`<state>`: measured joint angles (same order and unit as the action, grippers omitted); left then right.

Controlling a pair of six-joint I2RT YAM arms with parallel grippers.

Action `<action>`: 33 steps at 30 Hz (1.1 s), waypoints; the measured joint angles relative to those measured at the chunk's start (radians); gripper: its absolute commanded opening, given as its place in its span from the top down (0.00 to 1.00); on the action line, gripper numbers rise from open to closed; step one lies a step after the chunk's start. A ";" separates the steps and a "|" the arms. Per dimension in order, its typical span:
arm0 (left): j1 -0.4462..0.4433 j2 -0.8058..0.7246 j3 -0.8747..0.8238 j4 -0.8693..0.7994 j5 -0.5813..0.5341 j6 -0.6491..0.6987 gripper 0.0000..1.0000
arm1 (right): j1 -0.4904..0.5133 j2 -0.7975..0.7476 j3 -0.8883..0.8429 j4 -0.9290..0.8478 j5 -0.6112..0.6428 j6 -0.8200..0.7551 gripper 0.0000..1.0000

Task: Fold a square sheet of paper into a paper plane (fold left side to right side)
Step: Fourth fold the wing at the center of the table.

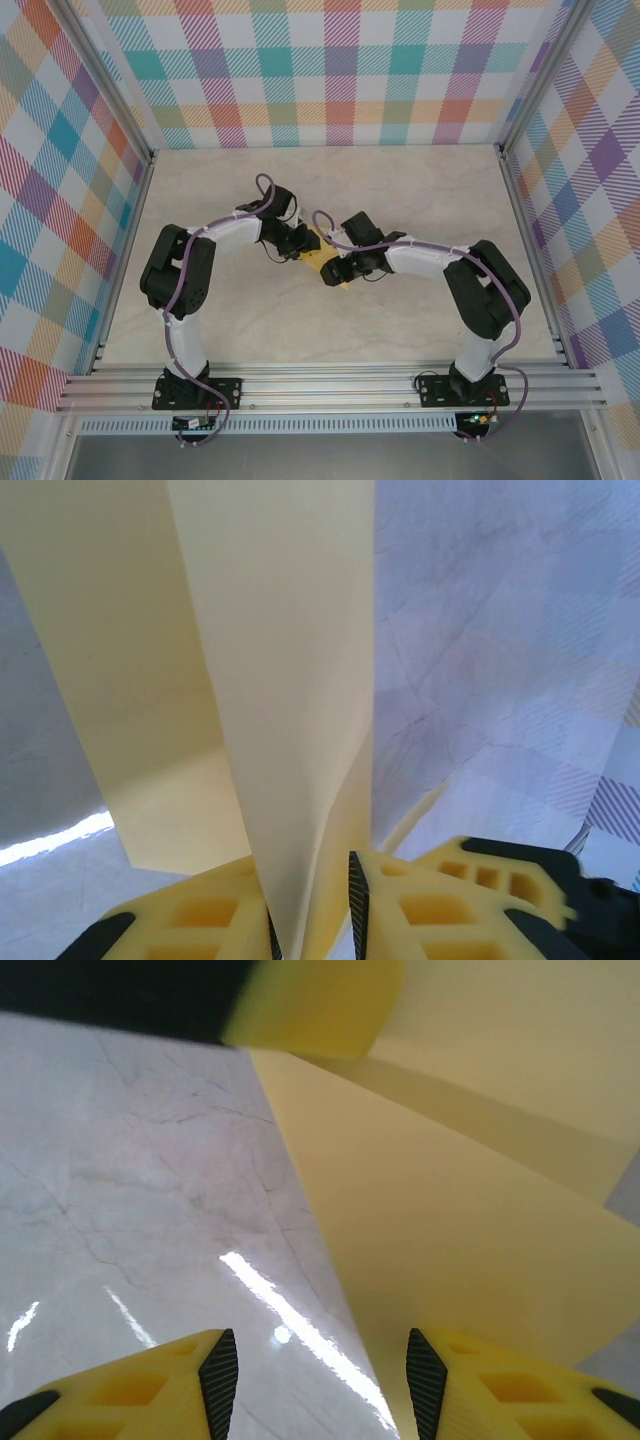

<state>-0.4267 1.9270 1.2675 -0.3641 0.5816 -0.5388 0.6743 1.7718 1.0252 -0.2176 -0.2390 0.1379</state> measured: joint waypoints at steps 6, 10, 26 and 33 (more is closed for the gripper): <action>0.000 0.000 0.015 0.000 0.000 -0.012 0.74 | 0.001 0.014 0.000 0.001 0.042 -0.008 0.50; 0.000 0.000 0.025 -0.003 0.000 -0.019 0.74 | 0.002 0.018 0.000 0.001 0.058 -0.016 0.50; 0.000 0.000 0.047 -0.014 -0.005 -0.019 0.67 | 0.007 0.047 0.000 0.007 0.088 -0.020 0.64; 0.000 0.000 0.051 -0.031 -0.018 -0.016 0.79 | 0.007 0.047 0.000 0.011 0.101 -0.020 0.56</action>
<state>-0.4267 1.9274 1.3190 -0.3946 0.5632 -0.5545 0.6811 1.8187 1.0252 -0.2070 -0.1383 0.1177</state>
